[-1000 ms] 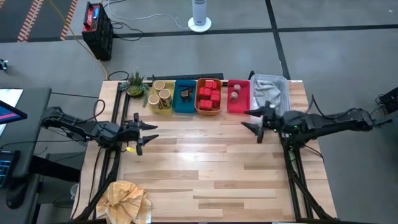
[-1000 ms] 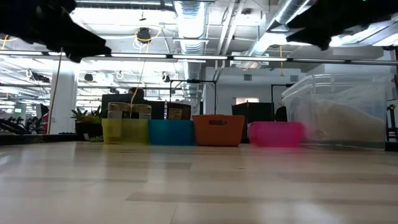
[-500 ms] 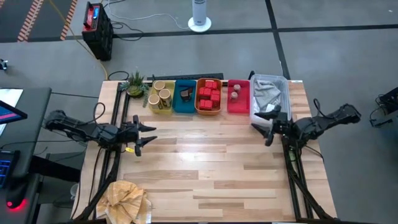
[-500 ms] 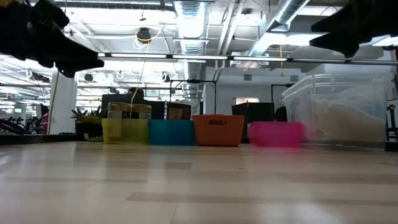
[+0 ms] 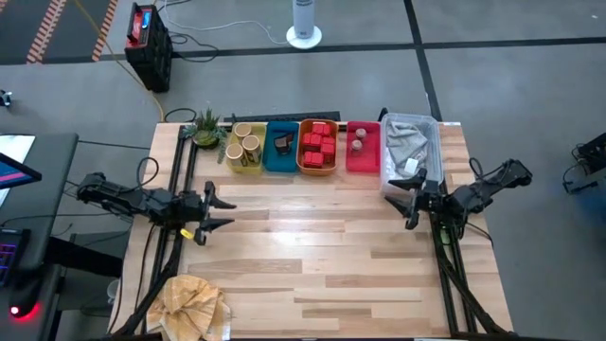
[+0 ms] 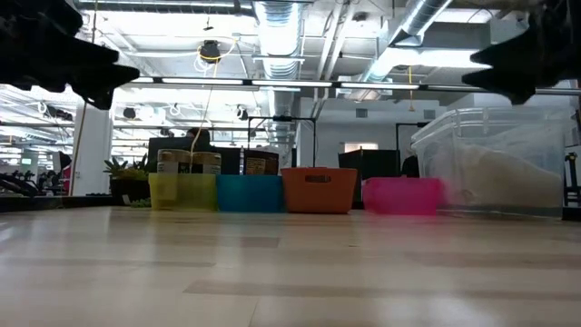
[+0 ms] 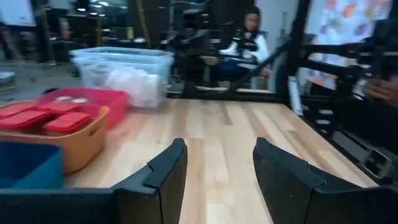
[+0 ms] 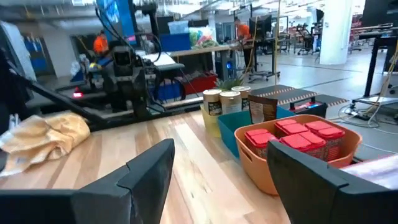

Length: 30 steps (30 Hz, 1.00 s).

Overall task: Sort spices by type
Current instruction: Return to Home Position

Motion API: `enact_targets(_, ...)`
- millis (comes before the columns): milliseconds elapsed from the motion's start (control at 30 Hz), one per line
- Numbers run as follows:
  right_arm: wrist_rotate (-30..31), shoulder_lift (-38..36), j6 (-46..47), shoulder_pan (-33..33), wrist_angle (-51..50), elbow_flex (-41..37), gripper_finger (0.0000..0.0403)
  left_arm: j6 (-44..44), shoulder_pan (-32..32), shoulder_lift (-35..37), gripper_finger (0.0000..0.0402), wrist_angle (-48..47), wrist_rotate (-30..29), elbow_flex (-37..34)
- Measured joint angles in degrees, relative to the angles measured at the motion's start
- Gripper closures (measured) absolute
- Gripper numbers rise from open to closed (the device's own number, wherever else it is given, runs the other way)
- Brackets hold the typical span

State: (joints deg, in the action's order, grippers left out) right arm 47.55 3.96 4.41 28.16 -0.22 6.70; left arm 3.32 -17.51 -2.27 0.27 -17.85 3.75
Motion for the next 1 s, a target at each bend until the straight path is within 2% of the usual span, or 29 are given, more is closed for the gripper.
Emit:
enact_targets(100,0.09,-4.03,-0.26,0.03,1.21,-2.85,0.0117,-0.50,-0.42,0.39,0.0228,0.40,3.15,-0.08)
enact_targets(233,-1.69,-3.74,0.05,0.33,2.44,-3.28,0.0117,0.56,-0.51,0.36,0.0228,0.81,5.53,-0.09)
enact_targets(800,-2.49,-3.86,2.62,2.61,5.29,-3.39,0.0117,-4.77,-0.46,0.42,0.0228,0.11,5.10,0.08)
enact_targets(1000,-2.51,-3.86,2.54,2.61,5.13,-3.39,0.0117,-3.77,-0.46,0.42,0.0228,0.02,5.03,0.11)
